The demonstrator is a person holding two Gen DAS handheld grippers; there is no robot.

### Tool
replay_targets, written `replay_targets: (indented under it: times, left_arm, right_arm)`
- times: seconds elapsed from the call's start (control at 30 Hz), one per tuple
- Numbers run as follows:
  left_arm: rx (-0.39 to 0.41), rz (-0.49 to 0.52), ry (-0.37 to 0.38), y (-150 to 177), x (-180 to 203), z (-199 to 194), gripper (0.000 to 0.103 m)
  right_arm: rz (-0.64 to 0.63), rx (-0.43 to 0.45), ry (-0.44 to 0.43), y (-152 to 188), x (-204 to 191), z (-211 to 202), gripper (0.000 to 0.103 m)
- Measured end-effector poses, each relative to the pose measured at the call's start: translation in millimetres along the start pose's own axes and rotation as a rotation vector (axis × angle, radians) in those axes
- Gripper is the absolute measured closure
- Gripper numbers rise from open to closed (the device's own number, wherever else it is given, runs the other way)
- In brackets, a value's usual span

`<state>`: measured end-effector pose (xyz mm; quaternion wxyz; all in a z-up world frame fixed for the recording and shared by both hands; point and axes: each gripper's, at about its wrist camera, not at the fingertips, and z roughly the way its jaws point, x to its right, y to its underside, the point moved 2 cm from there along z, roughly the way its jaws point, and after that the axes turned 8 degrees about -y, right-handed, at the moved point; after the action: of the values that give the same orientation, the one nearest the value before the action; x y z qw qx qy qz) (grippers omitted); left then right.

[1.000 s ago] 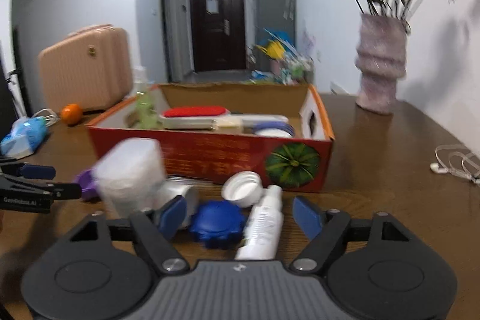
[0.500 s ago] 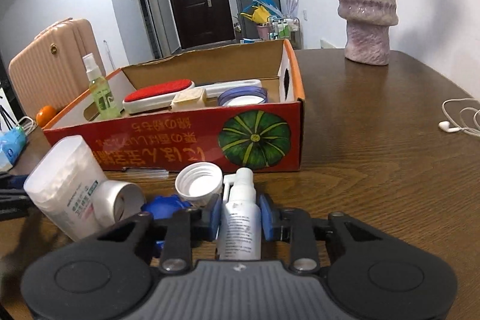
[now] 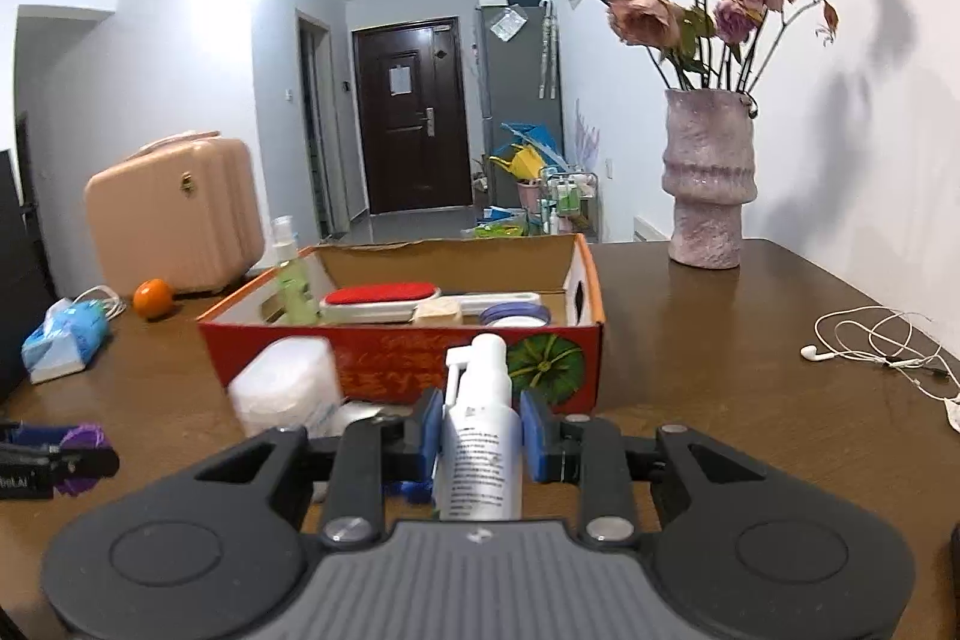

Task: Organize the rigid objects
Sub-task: 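Grasp the purple bottle cap with the left gripper while the right gripper grasps the small white bottle, then carry the purple cap and white bottle into the red box with both grippers and release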

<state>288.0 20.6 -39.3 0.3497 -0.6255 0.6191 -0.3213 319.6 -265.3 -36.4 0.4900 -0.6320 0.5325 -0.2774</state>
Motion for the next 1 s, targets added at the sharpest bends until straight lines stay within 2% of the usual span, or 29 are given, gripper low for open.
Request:
replay_targets:
  times: [0.2, 0.33, 0.43, 0.57, 0.77, 0.87, 1.0]
  left_arm:
    - [0.066, -0.007, -0.011, 5.7, -2.6, -48.0, 0.050]
    - [0.113, -0.014, 0.010, 4.6, -3.8, -71.3, 0.050]
    - [0.119, -0.019, 0.031, -0.2, -3.5, -74.2, 0.050]
    - [0.133, 0.000, 0.059, -22.5, -1.2, -63.9, 0.050]
    - [0.121, 0.036, 0.112, -97.1, 10.6, -5.4, 0.050]
    - [0.060, 0.056, 0.169, -135.2, 29.9, 48.9, 0.050]
    - [-0.043, 0.091, 0.178, -165.1, 60.9, 132.5, 0.050]
  right_arm:
    - [-0.016, 0.023, -0.043, 4.7, -23.8, -39.0, 0.076]
    - [-0.044, 0.047, -0.057, 1.6, -37.6, -64.3, 0.076]
    - [-0.072, 0.067, -0.055, -4.9, -43.0, -76.4, 0.076]
    - [-0.092, 0.087, -0.064, -16.8, -45.6, -78.3, 0.076]
    - [-0.077, 0.097, -0.066, -54.5, -24.3, -33.3, 0.076]
    - [-0.051, 0.114, -0.049, -81.4, -2.5, 4.8, 0.076]
    - [-0.019, 0.131, -0.064, -105.7, 22.0, 65.2, 0.076]
